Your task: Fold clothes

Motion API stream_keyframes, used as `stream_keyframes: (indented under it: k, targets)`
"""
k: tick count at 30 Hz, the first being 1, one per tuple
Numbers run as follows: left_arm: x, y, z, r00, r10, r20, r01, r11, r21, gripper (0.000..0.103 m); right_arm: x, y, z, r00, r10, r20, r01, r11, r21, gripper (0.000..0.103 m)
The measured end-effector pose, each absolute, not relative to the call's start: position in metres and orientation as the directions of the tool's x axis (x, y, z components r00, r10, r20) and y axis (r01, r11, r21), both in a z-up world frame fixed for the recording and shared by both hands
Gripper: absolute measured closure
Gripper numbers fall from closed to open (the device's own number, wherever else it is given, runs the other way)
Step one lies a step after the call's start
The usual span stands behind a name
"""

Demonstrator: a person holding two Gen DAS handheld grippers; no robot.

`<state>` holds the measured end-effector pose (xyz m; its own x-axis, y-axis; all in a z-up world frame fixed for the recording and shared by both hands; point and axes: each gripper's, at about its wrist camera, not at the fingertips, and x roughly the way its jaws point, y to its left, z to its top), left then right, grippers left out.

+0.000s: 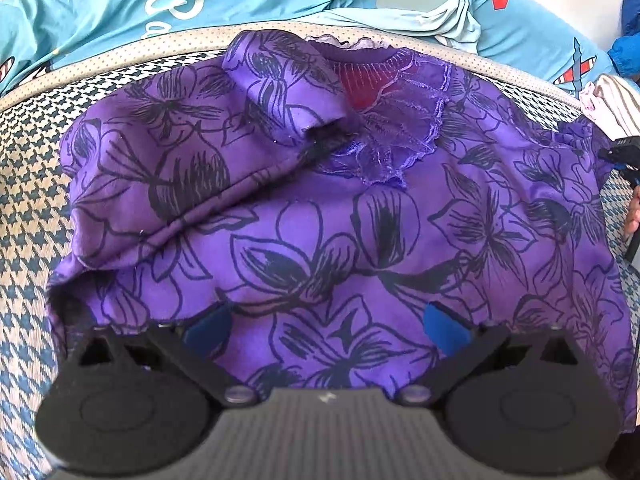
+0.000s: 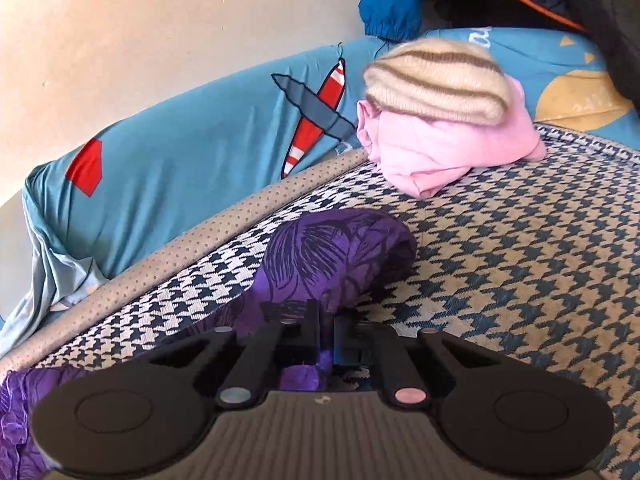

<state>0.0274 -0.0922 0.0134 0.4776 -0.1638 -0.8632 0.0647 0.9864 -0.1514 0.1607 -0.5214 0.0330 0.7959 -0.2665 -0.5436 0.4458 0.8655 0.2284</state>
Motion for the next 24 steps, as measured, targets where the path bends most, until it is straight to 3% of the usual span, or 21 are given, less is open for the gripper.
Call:
stream_keyframes:
  k: [9,12,17,24]
  targets:
    - [0.025,-0.096,0.014,0.493,-0.146,-0.858,0.081,0.989,-0.121,0.0,0.111,-0.524,0.073,0.714,-0.531,-0.457,0.659,0.73,0.18,0.097]
    - [0.024,-0.098,0.014,0.496,-0.14,-0.857,0.088,0.99,-0.111,0.0,0.087,-0.538,0.076,0.634,-0.581,-0.511,0.74,0.648,0.181,0.097]
    - [0.022,-0.099,0.016,0.507,-0.127,-0.853,0.095,0.991,-0.091,0.0,0.056,-0.56,0.069,0.536,-0.541,-0.648,0.809,0.548,0.211,0.097]
    - [0.019,-0.091,0.019,0.529,-0.086,-0.844,0.069,0.996,-0.059,0.0,0.019,-0.559,0.071,0.515,-0.508,-0.69,0.833,0.486,0.264,0.091]
